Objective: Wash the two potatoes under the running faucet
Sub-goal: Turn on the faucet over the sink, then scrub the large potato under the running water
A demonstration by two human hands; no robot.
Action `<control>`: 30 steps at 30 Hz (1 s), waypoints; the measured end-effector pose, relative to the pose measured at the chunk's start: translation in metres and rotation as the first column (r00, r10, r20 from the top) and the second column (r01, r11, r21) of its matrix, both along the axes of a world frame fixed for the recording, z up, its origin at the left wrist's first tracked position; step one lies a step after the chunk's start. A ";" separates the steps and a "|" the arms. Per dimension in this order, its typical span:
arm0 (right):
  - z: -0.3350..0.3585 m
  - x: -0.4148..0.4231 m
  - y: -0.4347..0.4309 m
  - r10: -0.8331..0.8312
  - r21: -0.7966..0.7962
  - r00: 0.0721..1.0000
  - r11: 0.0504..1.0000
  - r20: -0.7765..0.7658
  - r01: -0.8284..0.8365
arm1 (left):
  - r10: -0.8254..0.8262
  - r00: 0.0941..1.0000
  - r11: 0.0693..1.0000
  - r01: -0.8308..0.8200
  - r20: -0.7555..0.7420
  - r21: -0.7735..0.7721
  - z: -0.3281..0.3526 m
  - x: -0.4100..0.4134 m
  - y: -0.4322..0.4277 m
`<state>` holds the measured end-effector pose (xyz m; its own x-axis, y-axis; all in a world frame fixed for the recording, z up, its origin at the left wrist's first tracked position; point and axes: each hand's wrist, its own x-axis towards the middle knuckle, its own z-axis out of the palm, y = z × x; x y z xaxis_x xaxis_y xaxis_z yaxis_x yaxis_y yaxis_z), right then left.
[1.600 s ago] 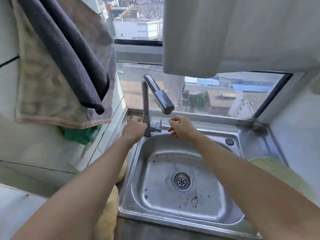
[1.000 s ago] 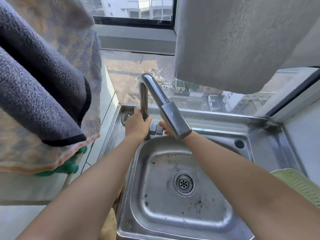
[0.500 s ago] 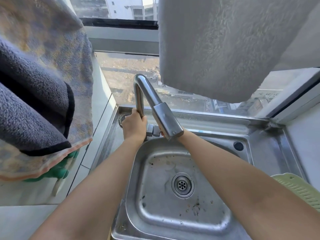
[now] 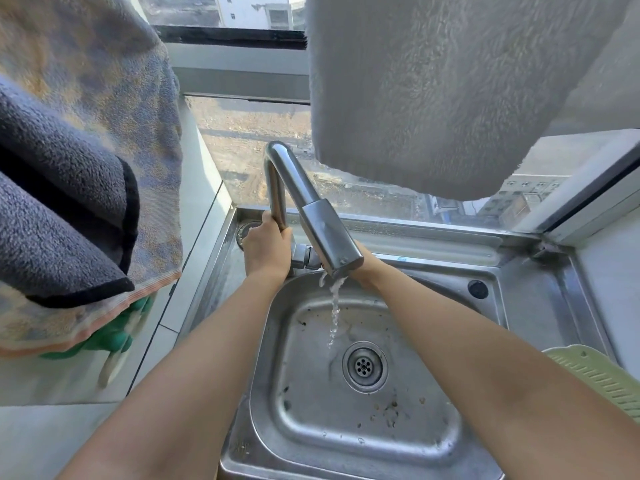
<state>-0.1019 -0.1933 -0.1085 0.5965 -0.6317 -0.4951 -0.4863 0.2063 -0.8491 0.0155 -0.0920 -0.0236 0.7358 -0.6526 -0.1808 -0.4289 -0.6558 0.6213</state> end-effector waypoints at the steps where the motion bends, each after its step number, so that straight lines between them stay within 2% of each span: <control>1: 0.003 -0.001 0.001 0.015 0.012 1.000 1.000 -0.009 -0.015 | 0.006 1.000 1.000 -0.006 -0.016 -0.018 -0.002 0.000 0.000; 4: 0.003 0.001 0.002 0.016 0.019 1.000 1.000 -0.008 -0.015 | 0.047 0.995 0.993 -0.056 -0.089 -0.102 -0.007 0.001 0.000; 8: 0.002 0.001 0.007 -0.002 0.027 0.999 1.000 -0.037 0.003 | 0.091 0.981 0.991 -0.106 -0.169 -0.081 -0.016 0.007 -0.001; 10: -0.001 0.003 0.010 -0.009 0.016 0.999 1.000 -0.048 0.010 | 0.094 0.948 0.984 -0.136 -0.305 -0.119 -0.016 0.008 0.000; 11: -0.003 0.002 0.012 -0.012 0.015 0.999 1.000 -0.047 0.013 | 0.097 0.940 0.978 -0.150 -0.327 -0.142 -0.018 0.008 0.001; 12: -0.005 0.001 0.014 -0.011 0.020 0.999 1.000 -0.045 0.012 | 0.094 0.947 0.981 -0.141 -0.308 -0.132 -0.018 0.008 0.003; 16: -0.002 -0.016 0.029 -0.049 0.021 0.994 0.998 -0.095 0.051 | -0.031 0.997 0.998 0.035 -0.077 0.056 -0.025 0.008 0.020; 19: 0.000 -0.037 0.046 -0.052 0.025 0.975 0.998 -0.216 0.058 | -0.055 0.998 0.989 0.058 -0.022 0.139 -0.035 0.007 0.049; 22: 0.003 -0.054 0.073 0.053 0.081 0.944 0.996 -0.326 -0.028 | -0.051 0.998 0.980 0.054 -0.022 0.193 -0.041 0.000 0.091; 27: -0.006 -0.054 0.133 0.383 0.261 0.872 0.914 -0.305 -0.310 | 0.091 0.990 0.966 -0.113 0.106 0.231 -0.049 -0.021 0.172; 30: -0.005 -0.039 0.168 0.506 0.256 0.820 0.858 -0.267 -0.445 | 0.180 0.955 0.929 -0.244 0.235 0.279 -0.050 -0.033 0.222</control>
